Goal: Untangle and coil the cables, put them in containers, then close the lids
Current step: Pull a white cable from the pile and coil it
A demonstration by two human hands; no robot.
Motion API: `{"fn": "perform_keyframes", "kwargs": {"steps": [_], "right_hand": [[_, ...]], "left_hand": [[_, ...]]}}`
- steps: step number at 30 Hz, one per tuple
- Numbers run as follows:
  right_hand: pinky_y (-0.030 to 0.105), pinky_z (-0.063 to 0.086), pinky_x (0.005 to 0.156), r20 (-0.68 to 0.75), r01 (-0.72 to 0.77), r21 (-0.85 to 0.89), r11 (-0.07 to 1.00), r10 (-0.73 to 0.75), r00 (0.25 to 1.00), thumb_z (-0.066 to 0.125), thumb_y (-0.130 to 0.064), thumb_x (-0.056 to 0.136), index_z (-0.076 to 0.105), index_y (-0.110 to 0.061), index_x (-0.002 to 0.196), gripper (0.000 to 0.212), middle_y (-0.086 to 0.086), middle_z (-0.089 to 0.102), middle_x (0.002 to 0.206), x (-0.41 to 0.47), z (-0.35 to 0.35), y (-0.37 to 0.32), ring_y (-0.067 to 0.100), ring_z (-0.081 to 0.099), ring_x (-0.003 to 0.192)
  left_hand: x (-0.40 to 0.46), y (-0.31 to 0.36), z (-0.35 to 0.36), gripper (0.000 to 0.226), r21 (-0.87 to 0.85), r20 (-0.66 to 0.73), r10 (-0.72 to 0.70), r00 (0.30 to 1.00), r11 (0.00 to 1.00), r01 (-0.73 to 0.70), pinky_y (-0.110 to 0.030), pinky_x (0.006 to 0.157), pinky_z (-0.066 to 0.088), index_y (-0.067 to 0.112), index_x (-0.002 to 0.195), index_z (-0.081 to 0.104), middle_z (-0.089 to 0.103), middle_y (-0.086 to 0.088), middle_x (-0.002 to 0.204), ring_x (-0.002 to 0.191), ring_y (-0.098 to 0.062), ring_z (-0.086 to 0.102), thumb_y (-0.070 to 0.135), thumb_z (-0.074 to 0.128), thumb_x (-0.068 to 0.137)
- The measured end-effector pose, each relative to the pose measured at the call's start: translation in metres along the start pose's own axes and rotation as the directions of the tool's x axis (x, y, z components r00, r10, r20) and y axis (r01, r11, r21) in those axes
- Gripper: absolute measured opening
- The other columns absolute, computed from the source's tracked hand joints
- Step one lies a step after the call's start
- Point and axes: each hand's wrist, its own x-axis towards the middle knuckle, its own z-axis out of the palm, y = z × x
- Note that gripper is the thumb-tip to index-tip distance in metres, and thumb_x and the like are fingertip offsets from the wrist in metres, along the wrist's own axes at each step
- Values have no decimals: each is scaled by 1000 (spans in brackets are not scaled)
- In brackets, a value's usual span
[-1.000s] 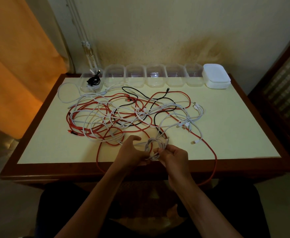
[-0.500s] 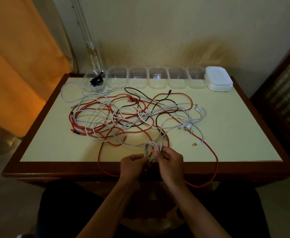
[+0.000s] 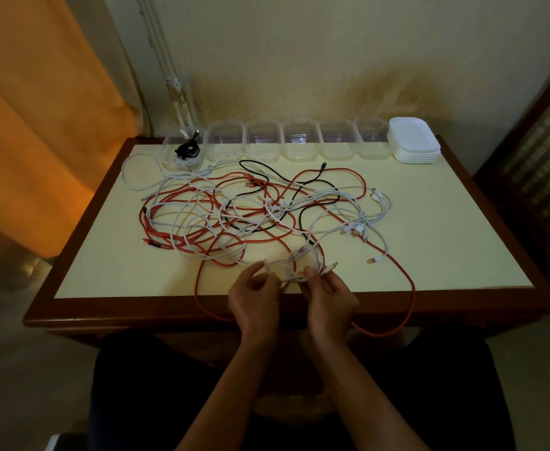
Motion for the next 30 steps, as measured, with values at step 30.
{"fn": "perform_keyframes", "kwargs": {"steps": [30], "right_hand": [[33, 62, 69, 148, 95, -89, 991, -82, 986, 73, -5, 85, 71, -14, 114, 30, -12, 73, 75, 9, 5, -18, 11, 74, 78]], "left_hand": [[11, 23, -21, 11, -163, 139, 176, 975, 975, -153, -33, 76, 53, 13, 88, 66, 72, 6, 88, 89, -12, 67, 21, 60, 92]]}}
